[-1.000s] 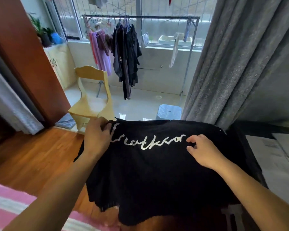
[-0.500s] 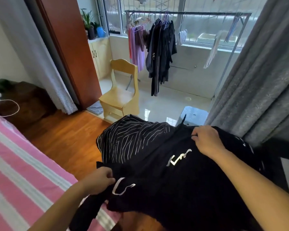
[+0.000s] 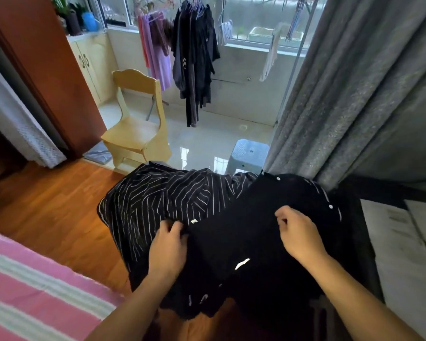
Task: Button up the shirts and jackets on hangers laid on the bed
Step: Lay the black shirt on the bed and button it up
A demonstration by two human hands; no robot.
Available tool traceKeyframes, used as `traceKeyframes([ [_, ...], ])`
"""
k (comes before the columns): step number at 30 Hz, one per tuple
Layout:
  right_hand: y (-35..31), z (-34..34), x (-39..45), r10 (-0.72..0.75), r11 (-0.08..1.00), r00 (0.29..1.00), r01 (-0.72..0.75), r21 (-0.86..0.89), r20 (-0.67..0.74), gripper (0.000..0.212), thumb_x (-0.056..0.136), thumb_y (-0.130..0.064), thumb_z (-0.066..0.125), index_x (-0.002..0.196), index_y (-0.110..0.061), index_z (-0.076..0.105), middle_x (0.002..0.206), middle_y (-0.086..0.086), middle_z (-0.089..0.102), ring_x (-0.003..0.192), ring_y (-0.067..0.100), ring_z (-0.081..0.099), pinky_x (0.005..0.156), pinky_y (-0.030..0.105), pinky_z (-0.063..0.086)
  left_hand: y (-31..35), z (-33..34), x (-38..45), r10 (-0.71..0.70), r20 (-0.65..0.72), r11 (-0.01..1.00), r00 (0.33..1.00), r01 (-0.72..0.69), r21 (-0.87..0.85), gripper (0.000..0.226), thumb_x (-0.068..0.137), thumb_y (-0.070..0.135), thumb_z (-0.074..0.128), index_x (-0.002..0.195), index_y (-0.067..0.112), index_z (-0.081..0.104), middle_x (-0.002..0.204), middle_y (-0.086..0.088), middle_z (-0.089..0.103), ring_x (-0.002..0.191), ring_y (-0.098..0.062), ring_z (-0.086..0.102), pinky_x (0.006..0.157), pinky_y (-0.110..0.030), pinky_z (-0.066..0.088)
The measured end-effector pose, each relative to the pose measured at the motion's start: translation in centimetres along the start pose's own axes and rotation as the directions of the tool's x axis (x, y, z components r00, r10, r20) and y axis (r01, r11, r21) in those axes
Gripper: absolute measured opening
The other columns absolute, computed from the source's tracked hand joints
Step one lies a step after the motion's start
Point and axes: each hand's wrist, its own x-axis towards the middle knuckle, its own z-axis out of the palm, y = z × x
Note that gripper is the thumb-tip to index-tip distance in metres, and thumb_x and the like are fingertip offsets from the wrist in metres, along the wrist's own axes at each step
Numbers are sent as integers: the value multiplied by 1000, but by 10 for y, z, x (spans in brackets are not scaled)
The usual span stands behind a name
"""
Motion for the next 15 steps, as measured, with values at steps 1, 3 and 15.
traceKeyframes([
  [1, -6, -1, -1, -26, 1000, 1000, 26, 1, -15, 26, 98, -16, 60, 123, -21, 58, 116, -6, 58, 95, 18, 65, 77, 29, 53, -3, -2, 1, 35, -45, 999, 998, -35, 1, 20, 97, 29, 62, 115, 19, 60, 120, -3, 53, 106, -31, 57, 88, -44, 52],
  [3, -20, -1, -1, -204, 974, 974, 192, -118, -94, 48, 92, -22, 68, 136, -19, 48, 134, 2, 44, 105, 22, 63, 82, 33, 56, -6, -17, -2, 132, -95, 991, 987, -135, -23, 6, 97, 25, 64, 102, 22, 65, 104, 3, 61, 99, -23, 55, 85, -41, 49],
  [15, -143, -2, -1, -609, 758, 512, 601, 254, 606, 30, 83, -49, 75, 77, -28, 55, 74, -7, 63, 68, 7, 60, 64, 25, 49, -63, -212, -114, -11, 446, 912, 895, 192, -363, 46, 106, 49, 41, 88, 13, 65, 73, 1, 58, 67, -14, 54, 68, -30, 45],
])
